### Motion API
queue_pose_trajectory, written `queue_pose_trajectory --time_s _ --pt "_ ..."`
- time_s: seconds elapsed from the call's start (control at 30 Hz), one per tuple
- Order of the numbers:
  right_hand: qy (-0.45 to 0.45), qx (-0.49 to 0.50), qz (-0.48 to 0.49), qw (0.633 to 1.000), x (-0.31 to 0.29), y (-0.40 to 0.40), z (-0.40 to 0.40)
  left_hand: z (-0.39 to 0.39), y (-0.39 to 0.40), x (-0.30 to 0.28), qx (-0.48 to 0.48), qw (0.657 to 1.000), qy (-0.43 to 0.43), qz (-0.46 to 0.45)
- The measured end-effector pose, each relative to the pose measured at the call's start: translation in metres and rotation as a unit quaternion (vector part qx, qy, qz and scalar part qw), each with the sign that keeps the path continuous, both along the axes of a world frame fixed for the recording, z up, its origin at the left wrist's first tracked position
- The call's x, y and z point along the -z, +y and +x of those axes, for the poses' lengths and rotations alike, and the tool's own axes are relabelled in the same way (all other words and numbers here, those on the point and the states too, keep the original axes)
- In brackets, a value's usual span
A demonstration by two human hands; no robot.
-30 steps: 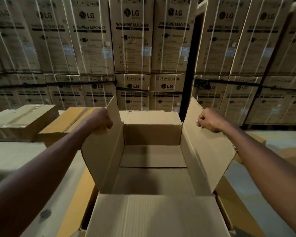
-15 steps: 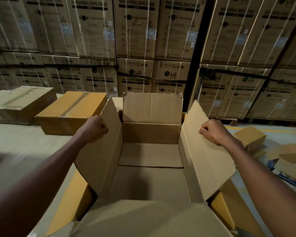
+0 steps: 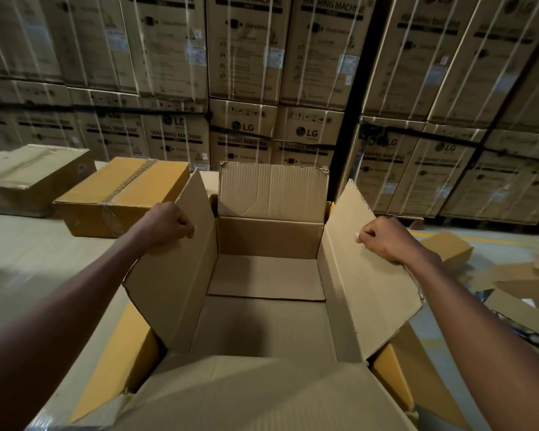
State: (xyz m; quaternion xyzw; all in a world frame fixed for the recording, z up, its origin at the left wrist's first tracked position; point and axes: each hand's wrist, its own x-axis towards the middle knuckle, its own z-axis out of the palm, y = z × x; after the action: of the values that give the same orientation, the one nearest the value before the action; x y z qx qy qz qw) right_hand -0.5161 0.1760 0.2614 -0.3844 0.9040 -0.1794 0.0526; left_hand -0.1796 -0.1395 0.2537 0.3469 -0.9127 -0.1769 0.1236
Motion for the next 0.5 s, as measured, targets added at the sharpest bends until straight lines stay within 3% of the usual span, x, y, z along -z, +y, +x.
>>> queue_pose_trajectory --time_s 0.23,0.5 --pt "0.092 0.014 0.02 0.995 -0.007 0.009 0.017 0.007 0.002 -0.004 -0.009 0.997 0.031 -0.076" --pt "0.115 0.028 0.026 0.993 -0.014 0.026 0.041 0.024 0.017 -0.013 0.008 0.995 0.024 -0.101"
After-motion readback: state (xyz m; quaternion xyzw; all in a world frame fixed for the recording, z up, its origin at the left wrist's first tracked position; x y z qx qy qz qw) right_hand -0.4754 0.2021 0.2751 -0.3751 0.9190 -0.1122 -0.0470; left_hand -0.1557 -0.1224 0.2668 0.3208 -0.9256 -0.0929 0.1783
